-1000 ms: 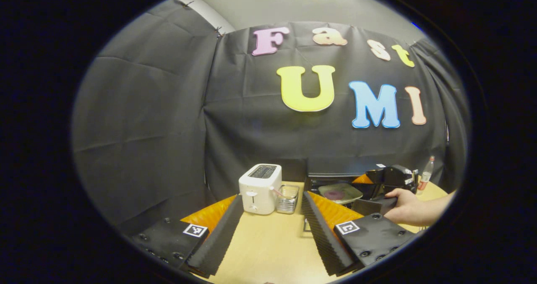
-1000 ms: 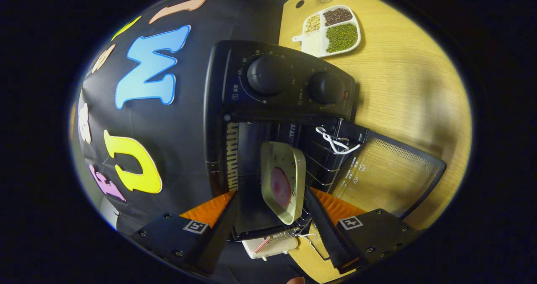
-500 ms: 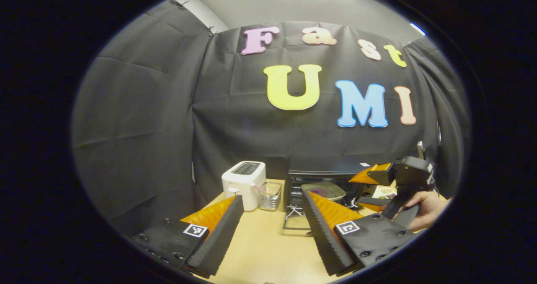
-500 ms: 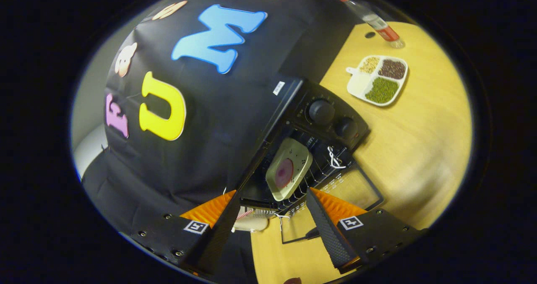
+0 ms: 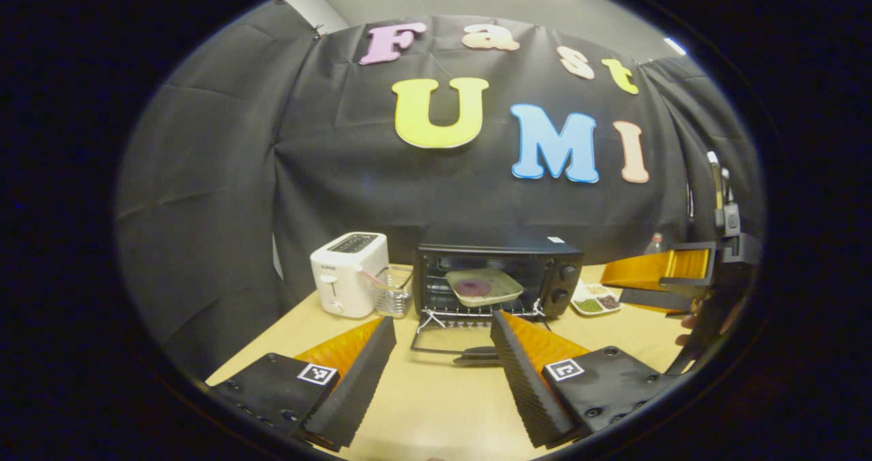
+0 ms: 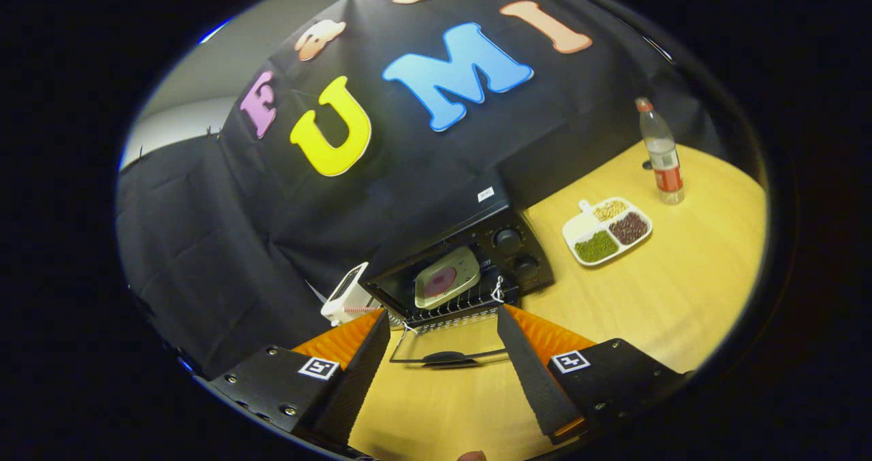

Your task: Open the electric oven with the left hand, put the food in, and close the electric oven.

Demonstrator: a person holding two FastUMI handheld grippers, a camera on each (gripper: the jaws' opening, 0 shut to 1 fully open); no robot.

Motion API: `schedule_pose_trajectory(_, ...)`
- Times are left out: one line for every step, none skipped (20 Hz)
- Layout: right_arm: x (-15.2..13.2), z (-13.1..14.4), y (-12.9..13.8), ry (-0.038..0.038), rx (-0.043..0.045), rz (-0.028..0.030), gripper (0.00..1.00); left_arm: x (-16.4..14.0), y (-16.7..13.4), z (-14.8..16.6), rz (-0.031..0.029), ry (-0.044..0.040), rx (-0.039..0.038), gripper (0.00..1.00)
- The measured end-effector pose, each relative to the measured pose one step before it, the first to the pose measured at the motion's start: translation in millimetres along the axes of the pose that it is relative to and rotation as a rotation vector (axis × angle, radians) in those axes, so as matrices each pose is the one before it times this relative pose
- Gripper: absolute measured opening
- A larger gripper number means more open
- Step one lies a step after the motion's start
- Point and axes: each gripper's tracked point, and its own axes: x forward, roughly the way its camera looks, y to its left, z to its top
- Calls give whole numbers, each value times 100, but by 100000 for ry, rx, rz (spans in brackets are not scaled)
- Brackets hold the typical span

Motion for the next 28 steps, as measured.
schedule_pose_trajectory(-913, 317, -335, -1504, -4438, -69, 97, 502, -691, -730, -1718, 1772, -158, 91)
schedule_pose_trajectory(-863, 214, -345, -1171, -4068, -889, 97, 594, -508, -803, -1263, 2031, -182, 95)
schedule_pose_trajectory(-716, 247, -367, -1002, -3430, -887, 97, 798, -570, -922, -1527, 1919, -538, 91)
schedule_pose_trajectory(-556, 134, -491, -1256, -3213, -1064, 98, 762, -591, -834, -1635, 1989, -581, 100)
schedule_pose_trajectory(-520, 156, -493, -862, -2553, -1191, 97, 783, -478, -921, -1451, 2097, -433, 100)
schedule_pose_trajectory(-541, 217, -439, -1002, -2508, -1450, 97, 788, -423, -1042, -1414, 2579, -355, 100)
schedule_pose_trajectory(-599, 172, -504, -1071, -2983, -1379, 97, 780, -478, -953, -1632, 2511, -412, 95)
schedule_pose_trajectory(-472, 177, -522, -950, -2740, -2082, 97, 812, -401, -934, -1449, 2714, -480, 95)
schedule_pose_trajectory(-594, 136, -431, -1423, -2895, -1337, 97, 1010, -365, -1144, -1547, 2687, -703, 95)
schedule_pose_trajectory(-525, 227, -350, -1346, -2707, -1699, 98, 1106, -252, -932, -894, 2550, -694, 91)
schedule_pose_trajectory(-518, 230, -442, -1125, -2319, -2099, 97, 976, -50, -883, -665, 2667, -906, 96)
schedule_pose_trajectory(-381, 55, -331, -806, -1973, -1557, 97, 913, -100, -751, -827, 2467, -996, 96)
schedule_pose_trajectory(-284, 133, -404, -797, -2031, -1721, 97, 828, -32, -693, -403, 2028, -575, 100)
schedule_pose_trajectory(-192, 112, -495, -1065, -2130, -2232, 97, 903, 43, -619, -346, 1968, -259, 96)
schedule_pose_trajectory(-145, 9, -488, -186, -1731, -1767, 98, 831, -27, -554, -479, 1963, -203, 96)
schedule_pose_trajectory(-251, 110, -315, -340, -1283, -1647, 98, 832, -11, -565, -308, 1722, -111, 96)
schedule_pose_trajectory(-111, 71, -408, -466, -972, -1695, 98, 848, 42, -459, -134, 1786, 56, 98)
schedule_pose_trajectory(-20, 58, -455, -65, -685, -1933, 98, 769, -27, -396, -286, 1903, -66, 100)
schedule_pose_trajectory(-87, 19, -360, 128, -244, -1559, 98, 783, -14, -219, -33, 1526, -86, 100)
schedule_pose_trajectory(2, 31, -183, 118, 84, -1299, 98, 580, -122, -57, -218, 1016, 173, 96)
schedule_pose_trajectory(-69, 30, -361, 260, 94, -1501, 98, 588, -90, 25, 5, 557, 512, 96)
schedule_pose_trajectory(51, -132, -217, 420, -132, -1356, 98, 454, -114, 44, 57, 528, 909, 96)
schedule_pose_trajectory(20, -35, -220, 188, -6, -1171, 98, 368, 143, 104, 782, 171, 1116, 96)
schedule_pose_trajectory(194, 70, -158, 123, 81, -781, 98, 513, 108, 31, 490, 224, 676, 92)
schedule_pose_trajectory(55, 62, 43, 65, -18, -459, 98, 407, 80, -74, 696, 654, 523, 100)
schedule_pose_trajectory(-20, 129, -23, -191, -114, -336, 98, 362, 62, -79, 492, 497, 537, 100)
schedule_pose_trajectory(43, 168, 115, -150, -295, -80, 98, 327, 145, -303, 789, 1274, 58, 96)
schedule_pose_trajectory(160, -69, 49, 293, -437, -411, 98, -3, -48, 62, 259, -593, -118, 92)
